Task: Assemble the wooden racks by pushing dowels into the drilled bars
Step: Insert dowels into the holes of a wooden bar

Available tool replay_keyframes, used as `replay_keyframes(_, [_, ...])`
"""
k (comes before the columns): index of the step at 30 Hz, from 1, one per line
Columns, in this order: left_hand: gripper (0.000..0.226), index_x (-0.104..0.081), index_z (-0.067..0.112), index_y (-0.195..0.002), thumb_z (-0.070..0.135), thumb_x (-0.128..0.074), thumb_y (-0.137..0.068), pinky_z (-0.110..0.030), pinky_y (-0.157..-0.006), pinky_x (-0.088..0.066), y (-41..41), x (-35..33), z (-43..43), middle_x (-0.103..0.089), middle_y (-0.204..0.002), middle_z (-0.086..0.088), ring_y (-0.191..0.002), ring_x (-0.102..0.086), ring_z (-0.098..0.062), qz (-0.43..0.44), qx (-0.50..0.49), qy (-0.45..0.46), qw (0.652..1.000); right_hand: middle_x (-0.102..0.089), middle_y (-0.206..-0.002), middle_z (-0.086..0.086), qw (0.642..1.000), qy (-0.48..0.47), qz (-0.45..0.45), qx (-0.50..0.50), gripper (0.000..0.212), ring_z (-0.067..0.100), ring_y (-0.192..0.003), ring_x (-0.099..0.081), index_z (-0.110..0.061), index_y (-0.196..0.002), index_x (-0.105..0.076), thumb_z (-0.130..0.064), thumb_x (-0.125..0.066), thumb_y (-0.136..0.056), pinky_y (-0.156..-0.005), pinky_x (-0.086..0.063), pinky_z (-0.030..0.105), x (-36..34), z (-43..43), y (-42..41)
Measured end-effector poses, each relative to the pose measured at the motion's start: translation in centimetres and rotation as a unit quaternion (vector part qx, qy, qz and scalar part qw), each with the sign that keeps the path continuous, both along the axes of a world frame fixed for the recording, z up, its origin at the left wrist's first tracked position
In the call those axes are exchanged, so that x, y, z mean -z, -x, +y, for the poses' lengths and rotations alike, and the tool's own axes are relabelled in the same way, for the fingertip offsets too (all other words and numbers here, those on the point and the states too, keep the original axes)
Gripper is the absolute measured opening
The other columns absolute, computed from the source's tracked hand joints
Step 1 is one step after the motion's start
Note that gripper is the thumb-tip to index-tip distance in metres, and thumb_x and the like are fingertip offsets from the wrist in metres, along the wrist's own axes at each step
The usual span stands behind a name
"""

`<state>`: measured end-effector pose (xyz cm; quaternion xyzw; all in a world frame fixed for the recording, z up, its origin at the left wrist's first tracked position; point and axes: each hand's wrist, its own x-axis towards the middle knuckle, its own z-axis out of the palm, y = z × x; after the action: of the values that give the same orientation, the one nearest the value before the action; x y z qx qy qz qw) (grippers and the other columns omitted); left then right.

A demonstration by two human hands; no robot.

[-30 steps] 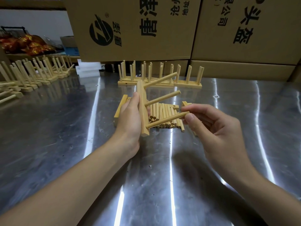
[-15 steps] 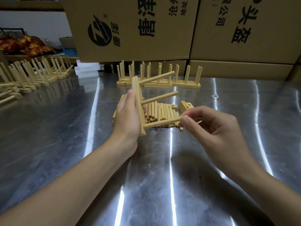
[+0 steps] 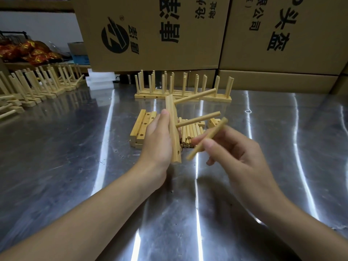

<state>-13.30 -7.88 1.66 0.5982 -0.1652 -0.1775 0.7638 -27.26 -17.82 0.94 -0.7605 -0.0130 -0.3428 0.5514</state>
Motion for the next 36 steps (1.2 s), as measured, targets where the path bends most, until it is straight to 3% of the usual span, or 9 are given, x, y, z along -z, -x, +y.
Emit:
replay_keyframes(4, [0.039, -0.072, 0.027, -0.098, 0.051, -0.045, -0.111, -0.028, -0.059, -0.047, -0.1, -0.3, 0.3, -0.064, -0.072, 0.007, -0.069, -0.059, -0.011, 0.032, 0.018, 0.009, 0.999, -0.055, -0.065, 0.0, 0.991, 0.108, 0.067, 0.027, 0.019, 0.013, -0.06, -0.049, -0.022, -0.095, -0.065, -0.025, -0.047, -0.102, -0.057, -0.041, 0.03, -0.6, -0.8, 0.9])
replay_keyframes(9, [0.049, -0.081, 0.035, -0.077, 0.051, -0.049, -0.11, -0.031, -0.07, -0.053, 0.1, -0.4, 0.5, -0.067, -0.074, 0.006, -0.073, -0.062, -0.01, 0.046, 0.045, 0.026, 0.998, -0.052, -0.061, -0.011, 0.953, 0.246, 0.17, 0.045, 0.024, 0.01, -0.057, -0.047, -0.028, -0.099, -0.068, -0.037, -0.049, -0.11, -0.052, -0.033, 0.02, -0.5, -0.8, 1.2])
replay_keyframes(11, [0.047, -0.082, 0.039, -0.076, 0.049, -0.051, -0.11, -0.032, -0.079, -0.054, 0.3, -0.4, 0.4, -0.069, -0.076, 0.007, -0.077, -0.063, -0.01, 0.043, 0.049, 0.04, 0.997, -0.052, -0.061, -0.01, 0.944, 0.272, 0.182, 0.041, 0.021, 0.013, -0.058, -0.049, -0.03, -0.101, -0.069, -0.036, -0.051, -0.111, -0.053, -0.033, 0.021, -0.4, -0.7, 1.1])
replay_keyframes(17, [0.041, -0.08, 0.035, -0.085, 0.054, -0.052, -0.108, -0.031, -0.066, -0.049, 0.6, -0.5, 0.6, -0.069, -0.082, 0.006, -0.086, -0.064, -0.014, 0.026, 0.055, 0.032, 0.998, -0.055, -0.067, -0.014, 0.937, 0.309, 0.158, 0.039, 0.016, 0.015, -0.062, -0.054, -0.036, -0.097, -0.068, -0.04, -0.057, -0.109, -0.056, -0.032, 0.021, -0.3, -0.7, 1.0])
replay_keyframes(22, [0.038, -0.074, 0.029, -0.09, 0.051, -0.05, -0.109, -0.022, -0.056, -0.049, 1.2, -0.6, 0.6, -0.065, -0.08, 0.007, -0.079, -0.062, -0.011, -0.006, 0.09, 0.028, 0.996, -0.048, -0.063, -0.02, 0.92, 0.36, 0.14, 0.066, 0.018, 0.01, -0.06, -0.051, -0.037, -0.102, -0.068, -0.049, -0.055, -0.107, -0.056, -0.046, 0.038, -0.1, -0.7, 1.0])
replay_keyframes(27, [0.039, -0.07, 0.031, -0.088, 0.052, -0.045, -0.11, -0.019, -0.057, -0.049, 1.6, -0.5, 0.7, -0.06, -0.085, 0.005, -0.079, -0.058, -0.011, -0.079, 0.106, 0.036, 0.991, -0.045, -0.06, -0.013, 0.943, 0.311, 0.117, 0.017, 0.025, 0.008, -0.054, -0.043, -0.029, -0.092, -0.07, -0.045, -0.058, -0.106, -0.054, -0.034, 0.024, 0.1, -0.5, 1.1])
replay_keyframes(30, [0.038, -0.066, 0.032, -0.089, 0.05, -0.041, -0.111, -0.017, -0.061, -0.05, 1.8, -0.4, 0.9, -0.057, -0.083, 0.007, -0.078, -0.056, -0.007, -0.137, 0.114, 0.033, 0.983, -0.044, -0.055, -0.005, 0.972, 0.134, 0.183, -0.062, 0.03, 0.004, -0.054, -0.036, -0.021, -0.089, -0.078, -0.046, -0.064, -0.099, -0.054, -0.029, 0.022, -0.1, -0.5, 1.0])
replay_keyframes(33, [0.036, -0.063, 0.03, -0.091, 0.051, -0.04, -0.109, -0.016, -0.062, -0.05, 1.8, -0.3, 1.0, -0.058, -0.083, 0.007, -0.076, -0.057, -0.005, -0.17, 0.112, 0.033, 0.978, -0.031, -0.05, -0.005, 0.954, -0.015, 0.273, -0.121, 0.032, 0.015, -0.048, -0.022, -0.019, -0.091, -0.081, -0.049, -0.069, -0.091, -0.045, -0.019, 0.026, -0.8, -0.5, 0.9])
replay_keyframes(36, [0.037, -0.066, 0.028, -0.094, 0.052, -0.042, -0.109, -0.018, -0.059, -0.05, 1.4, -0.5, 1.0, -0.061, -0.083, 0.006, -0.077, -0.058, -0.008, -0.151, 0.1, 0.034, 0.983, -0.041, -0.055, -0.008, 0.964, 0.082, 0.239, -0.078, 0.029, 0.012, -0.053, -0.034, -0.027, -0.09, -0.081, -0.051, -0.067, -0.093, -0.05, -0.027, 0.028, -0.9, -0.3, 0.6])
